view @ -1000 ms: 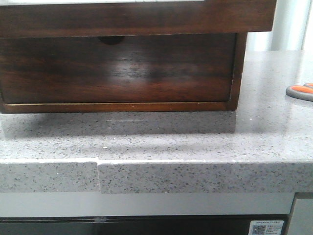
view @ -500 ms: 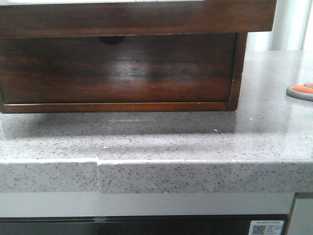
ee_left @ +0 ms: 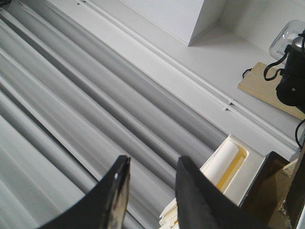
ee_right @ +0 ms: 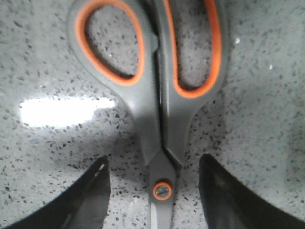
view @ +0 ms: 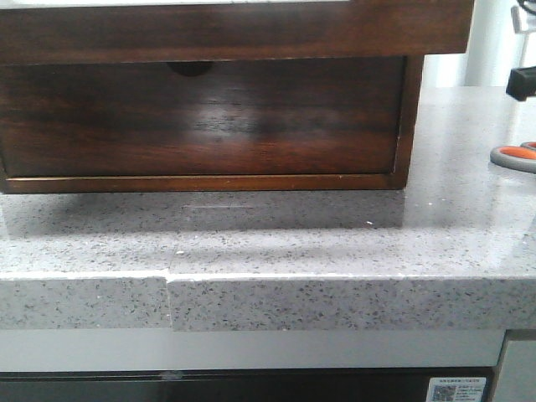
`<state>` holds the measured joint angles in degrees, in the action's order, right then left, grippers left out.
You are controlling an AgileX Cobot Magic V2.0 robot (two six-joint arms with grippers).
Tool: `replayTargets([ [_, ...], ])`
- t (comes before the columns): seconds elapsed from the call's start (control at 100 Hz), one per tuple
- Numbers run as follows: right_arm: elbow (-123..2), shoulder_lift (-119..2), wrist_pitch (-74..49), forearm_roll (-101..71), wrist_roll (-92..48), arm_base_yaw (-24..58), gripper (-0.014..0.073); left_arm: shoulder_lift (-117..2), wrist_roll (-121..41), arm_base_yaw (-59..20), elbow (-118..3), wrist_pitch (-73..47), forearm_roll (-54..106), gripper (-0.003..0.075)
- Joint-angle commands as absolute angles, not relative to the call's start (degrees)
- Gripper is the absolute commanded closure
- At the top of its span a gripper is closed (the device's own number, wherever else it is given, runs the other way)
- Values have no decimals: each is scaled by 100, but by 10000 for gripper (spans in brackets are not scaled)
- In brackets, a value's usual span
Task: Put scissors in drawer with both arms
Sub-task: 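Lower the right gripper over the scissors and grasp them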
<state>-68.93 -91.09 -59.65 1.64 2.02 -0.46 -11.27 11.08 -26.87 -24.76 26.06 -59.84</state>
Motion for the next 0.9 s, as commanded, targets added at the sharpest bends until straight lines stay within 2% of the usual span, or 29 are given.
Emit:
replayTargets([
  [0.0,-7062,-8953,-5925,274,208,-60,251,-1204,1184,-2734,-2631,2631,-5767,495],
  [0.65,-7062,-9116,-5948,274,208,-60,253,-1204,1184,-2734,-2631,2631,-5767,495],
  [0.72,-7062,-9190,-5990,264,208,-60,286,-1204,1184,-2734,-2631,2631,-5767,495],
  [0.89,-7062,-9315,-6085,245,208,-60,428,-1204,1184,-2734,-2631,2631,-5767,495],
])
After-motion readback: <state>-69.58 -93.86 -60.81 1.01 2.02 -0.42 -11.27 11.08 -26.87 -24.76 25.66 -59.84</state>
